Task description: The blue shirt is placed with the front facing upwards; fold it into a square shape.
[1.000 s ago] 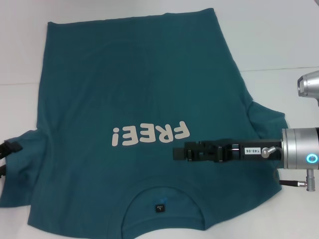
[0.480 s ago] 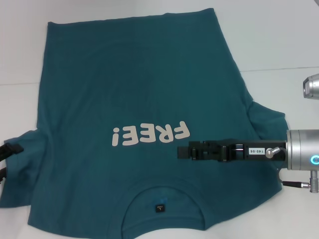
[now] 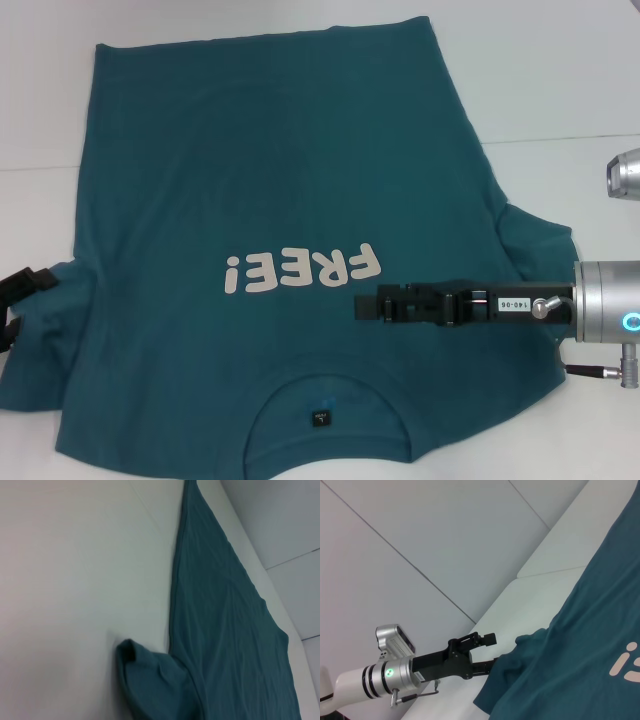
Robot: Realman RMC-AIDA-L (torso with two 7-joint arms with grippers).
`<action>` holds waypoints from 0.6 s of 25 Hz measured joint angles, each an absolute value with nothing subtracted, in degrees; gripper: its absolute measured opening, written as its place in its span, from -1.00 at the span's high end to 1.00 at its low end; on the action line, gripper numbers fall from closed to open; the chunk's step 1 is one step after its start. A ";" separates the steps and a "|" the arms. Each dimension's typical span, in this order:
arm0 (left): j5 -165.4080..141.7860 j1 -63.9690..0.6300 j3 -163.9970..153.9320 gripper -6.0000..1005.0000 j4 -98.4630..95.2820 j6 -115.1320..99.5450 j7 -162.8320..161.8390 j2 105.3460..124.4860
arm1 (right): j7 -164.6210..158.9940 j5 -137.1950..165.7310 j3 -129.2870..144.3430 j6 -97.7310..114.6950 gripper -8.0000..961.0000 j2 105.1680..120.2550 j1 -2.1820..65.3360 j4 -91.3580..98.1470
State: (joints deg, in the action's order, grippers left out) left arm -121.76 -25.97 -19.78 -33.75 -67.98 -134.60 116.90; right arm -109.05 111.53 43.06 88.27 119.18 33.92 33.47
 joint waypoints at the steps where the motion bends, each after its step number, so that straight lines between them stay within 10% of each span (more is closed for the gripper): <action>1: -121.77 -26.04 -19.78 -0.74 -33.71 -67.87 -134.63 116.84 | -109.04 111.53 43.06 88.27 -0.93 119.18 33.93 33.47; 15: -123.17 -26.24 -19.77 -0.55 -33.90 -68.04 -135.57 116.69 | -109.01 111.49 43.05 88.32 -0.94 119.12 33.93 33.79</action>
